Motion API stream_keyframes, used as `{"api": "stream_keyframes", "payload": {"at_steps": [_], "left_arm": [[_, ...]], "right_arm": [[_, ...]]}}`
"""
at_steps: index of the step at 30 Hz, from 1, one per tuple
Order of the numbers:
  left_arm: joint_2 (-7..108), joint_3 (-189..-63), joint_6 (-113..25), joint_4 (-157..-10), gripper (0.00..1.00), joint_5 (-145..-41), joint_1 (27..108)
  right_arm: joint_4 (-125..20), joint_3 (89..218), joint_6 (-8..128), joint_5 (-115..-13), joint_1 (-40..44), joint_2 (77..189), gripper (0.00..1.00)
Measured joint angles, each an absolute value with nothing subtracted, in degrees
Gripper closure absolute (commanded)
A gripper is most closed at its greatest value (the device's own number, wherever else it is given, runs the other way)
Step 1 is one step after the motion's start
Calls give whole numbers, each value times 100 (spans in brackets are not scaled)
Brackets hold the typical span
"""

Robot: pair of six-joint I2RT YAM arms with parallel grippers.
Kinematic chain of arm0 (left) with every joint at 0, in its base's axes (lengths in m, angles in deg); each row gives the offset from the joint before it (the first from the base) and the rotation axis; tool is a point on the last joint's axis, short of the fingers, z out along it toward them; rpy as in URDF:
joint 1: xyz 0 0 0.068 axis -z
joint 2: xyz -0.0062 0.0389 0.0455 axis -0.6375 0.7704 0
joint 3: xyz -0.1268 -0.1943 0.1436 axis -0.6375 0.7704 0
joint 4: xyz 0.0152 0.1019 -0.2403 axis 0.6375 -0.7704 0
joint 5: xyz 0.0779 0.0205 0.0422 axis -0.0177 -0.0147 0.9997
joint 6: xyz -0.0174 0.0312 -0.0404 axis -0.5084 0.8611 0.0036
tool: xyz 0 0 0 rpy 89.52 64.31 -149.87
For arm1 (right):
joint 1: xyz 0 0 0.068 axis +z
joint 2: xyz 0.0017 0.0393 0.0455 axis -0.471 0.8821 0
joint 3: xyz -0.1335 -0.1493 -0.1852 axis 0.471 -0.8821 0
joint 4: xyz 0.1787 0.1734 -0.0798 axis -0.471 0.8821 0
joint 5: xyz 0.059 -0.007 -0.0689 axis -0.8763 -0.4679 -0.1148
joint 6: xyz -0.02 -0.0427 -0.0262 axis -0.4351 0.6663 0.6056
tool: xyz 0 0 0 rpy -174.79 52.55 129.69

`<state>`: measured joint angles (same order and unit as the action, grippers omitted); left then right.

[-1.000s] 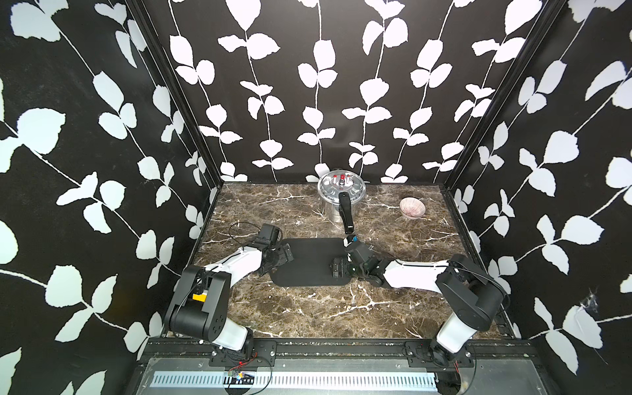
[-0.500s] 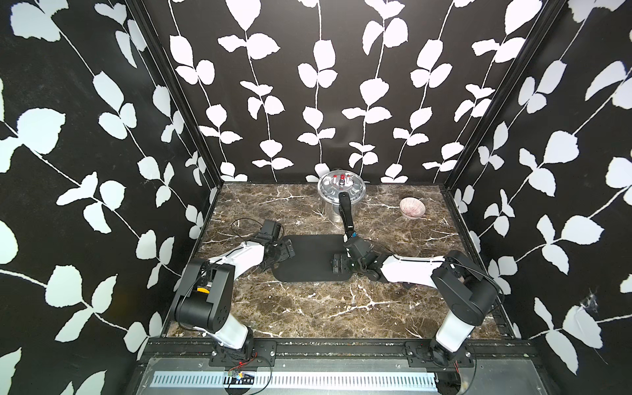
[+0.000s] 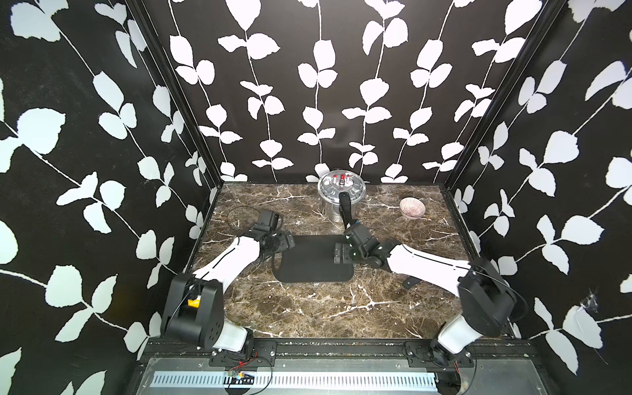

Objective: Align the knife with the edge of the cutting board
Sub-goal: Pick up the knife at the center of the board.

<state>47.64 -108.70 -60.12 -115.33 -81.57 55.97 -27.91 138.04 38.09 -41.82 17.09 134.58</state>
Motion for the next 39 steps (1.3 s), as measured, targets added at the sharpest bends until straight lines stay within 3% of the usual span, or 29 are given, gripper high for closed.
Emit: {"api": "stream_keyframes", "payload": {"at_steps": [7, 14, 22, 39], "left_arm": [[3948, -10964, -5786, -11743, 2, -8085, 5597], [3693, -10828, -5784, -11771, 2, -8258, 5597], [3603, -10448, -5861, -11747, 1, -8789, 5597], [3640, -10441, -5872, -11697, 2, -9064, 5597]], "right_arm": [[-2089, 13022, 3354, -3603, 1158, 12035, 5], [-1320, 12465, 2832, -3347, 90, 11331, 22], [-876, 12148, 2364, -3280, -970, 11386, 36], [-1088, 11501, 1813, -3529, -1880, 11943, 39]]}}
